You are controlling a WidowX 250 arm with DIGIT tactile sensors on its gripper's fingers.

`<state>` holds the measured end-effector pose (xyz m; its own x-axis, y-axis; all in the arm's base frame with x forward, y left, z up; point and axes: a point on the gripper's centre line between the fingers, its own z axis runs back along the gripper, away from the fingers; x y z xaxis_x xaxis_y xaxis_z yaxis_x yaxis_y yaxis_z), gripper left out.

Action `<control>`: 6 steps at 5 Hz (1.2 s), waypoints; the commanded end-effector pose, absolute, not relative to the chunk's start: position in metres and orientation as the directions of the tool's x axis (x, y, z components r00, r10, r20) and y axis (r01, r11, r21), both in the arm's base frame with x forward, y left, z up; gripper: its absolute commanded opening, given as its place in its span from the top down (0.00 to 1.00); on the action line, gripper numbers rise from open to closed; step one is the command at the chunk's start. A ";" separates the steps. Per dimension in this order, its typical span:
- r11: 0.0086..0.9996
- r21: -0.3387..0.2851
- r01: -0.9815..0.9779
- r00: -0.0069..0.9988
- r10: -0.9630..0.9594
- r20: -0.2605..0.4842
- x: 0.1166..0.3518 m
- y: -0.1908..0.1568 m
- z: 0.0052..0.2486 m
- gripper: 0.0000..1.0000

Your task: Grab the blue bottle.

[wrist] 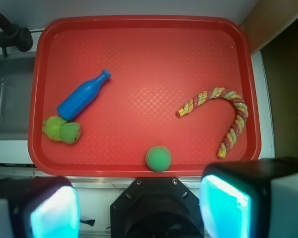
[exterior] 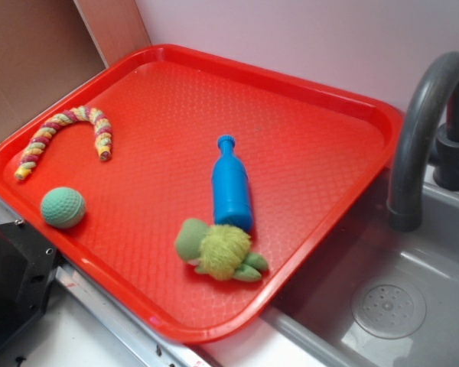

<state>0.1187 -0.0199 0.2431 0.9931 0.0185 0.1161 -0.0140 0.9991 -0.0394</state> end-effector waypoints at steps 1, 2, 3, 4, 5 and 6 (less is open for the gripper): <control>0.999 -0.039 -0.014 0.993 0.018 0.116 0.119 -0.020 0.243 0.00; 0.964 -0.062 -0.259 0.955 0.266 0.132 0.133 -0.017 0.237 0.00; 0.861 -0.122 -0.494 0.861 0.503 0.067 0.150 -0.015 0.231 0.00; 0.777 -0.160 -0.609 0.785 0.620 0.018 0.174 -0.019 0.218 0.00; 0.766 -0.171 -0.620 0.774 0.632 0.025 0.205 -0.039 0.193 0.00; 0.790 -0.175 -0.587 0.800 0.600 0.023 0.219 -0.058 0.175 0.00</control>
<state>0.2172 -0.0575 0.1684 0.8069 0.5907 0.0053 -0.5833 0.7981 -0.1510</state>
